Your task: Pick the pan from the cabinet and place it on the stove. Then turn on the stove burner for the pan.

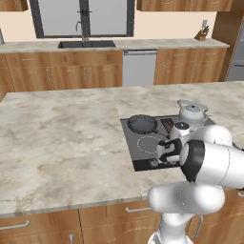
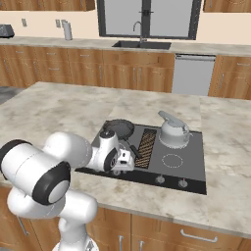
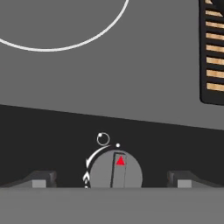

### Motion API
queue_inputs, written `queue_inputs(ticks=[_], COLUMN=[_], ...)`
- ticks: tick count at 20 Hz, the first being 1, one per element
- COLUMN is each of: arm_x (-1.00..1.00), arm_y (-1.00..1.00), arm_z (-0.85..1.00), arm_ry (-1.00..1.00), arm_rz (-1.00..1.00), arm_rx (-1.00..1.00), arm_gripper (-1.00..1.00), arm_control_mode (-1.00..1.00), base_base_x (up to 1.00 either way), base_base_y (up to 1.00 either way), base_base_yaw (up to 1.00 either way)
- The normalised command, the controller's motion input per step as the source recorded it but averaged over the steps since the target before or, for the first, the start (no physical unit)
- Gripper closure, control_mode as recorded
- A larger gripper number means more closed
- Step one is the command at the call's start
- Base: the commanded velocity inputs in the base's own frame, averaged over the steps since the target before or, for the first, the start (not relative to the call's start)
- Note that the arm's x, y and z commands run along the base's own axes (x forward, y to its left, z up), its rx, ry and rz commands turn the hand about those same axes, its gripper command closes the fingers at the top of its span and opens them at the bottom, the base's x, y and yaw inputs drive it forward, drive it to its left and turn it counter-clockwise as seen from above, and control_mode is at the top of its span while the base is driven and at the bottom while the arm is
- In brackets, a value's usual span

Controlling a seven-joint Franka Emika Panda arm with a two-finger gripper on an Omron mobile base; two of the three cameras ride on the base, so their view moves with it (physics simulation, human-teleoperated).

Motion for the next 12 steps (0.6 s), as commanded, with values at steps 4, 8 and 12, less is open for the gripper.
queue_inputs(ticks=[4,8,12], arm_x=[-0.26,-0.12,0.0], arm_y=[0.0,0.0,0.0], arm_z=[-0.09,-0.08,-0.05], arm_ry=[0.0,0.0,0.0], arm_rz=[-0.03,-0.05,0.0], arm_rx=[0.0,0.0,0.0], arm_gripper=[-1.0,-1.0,-1.0], arm_control_mode=[-1.0,-1.0,-1.0], base_base_x=[0.0,0.0,0.0], base_base_y=[0.0,0.0,0.0], base_base_yaw=[0.0,0.0,0.0])
